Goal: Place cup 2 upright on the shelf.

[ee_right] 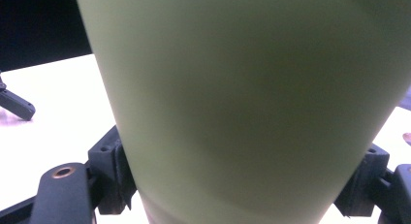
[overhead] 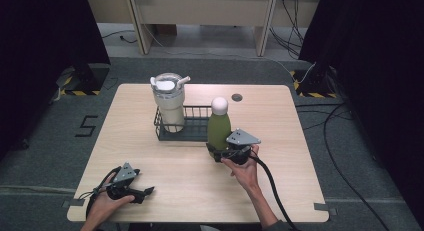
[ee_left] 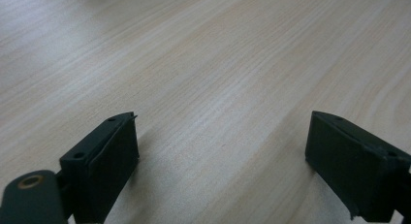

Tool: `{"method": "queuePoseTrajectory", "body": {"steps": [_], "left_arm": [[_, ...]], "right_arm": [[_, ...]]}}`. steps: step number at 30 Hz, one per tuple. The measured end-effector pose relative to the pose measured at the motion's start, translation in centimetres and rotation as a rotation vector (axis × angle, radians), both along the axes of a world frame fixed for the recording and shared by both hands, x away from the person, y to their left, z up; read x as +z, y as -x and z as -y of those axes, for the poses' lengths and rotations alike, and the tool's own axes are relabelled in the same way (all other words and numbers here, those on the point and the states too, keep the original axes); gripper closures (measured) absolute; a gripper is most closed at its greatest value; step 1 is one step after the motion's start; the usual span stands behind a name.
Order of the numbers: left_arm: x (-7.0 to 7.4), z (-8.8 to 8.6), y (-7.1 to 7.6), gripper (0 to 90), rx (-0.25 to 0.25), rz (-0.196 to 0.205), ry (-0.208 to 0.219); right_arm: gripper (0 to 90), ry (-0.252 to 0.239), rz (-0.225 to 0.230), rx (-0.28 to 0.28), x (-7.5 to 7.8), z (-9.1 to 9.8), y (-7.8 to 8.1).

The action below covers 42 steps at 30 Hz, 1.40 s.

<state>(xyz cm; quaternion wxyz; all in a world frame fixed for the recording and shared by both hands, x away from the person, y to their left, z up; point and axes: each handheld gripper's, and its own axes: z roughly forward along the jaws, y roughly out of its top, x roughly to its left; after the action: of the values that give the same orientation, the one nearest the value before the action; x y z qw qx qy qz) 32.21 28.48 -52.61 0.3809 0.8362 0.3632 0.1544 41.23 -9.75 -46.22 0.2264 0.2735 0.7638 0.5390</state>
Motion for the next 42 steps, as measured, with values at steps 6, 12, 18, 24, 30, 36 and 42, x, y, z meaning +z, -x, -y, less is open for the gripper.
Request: {"method": "queuePoseTrajectory", "body": {"steps": [6,12,18,24,30,36,42], "left_arm": [[0.0,0.0,0.0,11.0,-0.001,-0.001,-0.001],[0.0,0.0,0.0,11.0,0.000,0.000,0.000],[0.0,0.0,0.0,11.0,0.000,0.000,0.000],[0.0,0.0,0.0,11.0,0.000,0.000,0.000],[0.0,0.0,0.0,11.0,0.000,0.000,0.000],[0.0,0.0,0.0,10.9,0.000,0.000,-0.001],[0.0,0.0,0.0,10.8,0.001,-0.001,0.000]], "right_arm": [[21.1,-0.002,0.004,-0.007,1.0,0.1,-0.2],[21.1,-0.011,0.009,-0.005,1.9,-0.2,-0.4],[21.1,-0.019,0.010,-0.003,3.3,-0.6,-0.7],[21.1,-0.041,0.011,0.004,4.6,-1.0,-1.0],[21.0,-0.030,0.031,0.010,6.0,-1.7,-1.5],[21.0,-0.035,0.029,0.009,6.9,-2.6,-2.1],[21.1,-0.042,0.029,-0.002,7.4,-3.2,-3.1]]}}
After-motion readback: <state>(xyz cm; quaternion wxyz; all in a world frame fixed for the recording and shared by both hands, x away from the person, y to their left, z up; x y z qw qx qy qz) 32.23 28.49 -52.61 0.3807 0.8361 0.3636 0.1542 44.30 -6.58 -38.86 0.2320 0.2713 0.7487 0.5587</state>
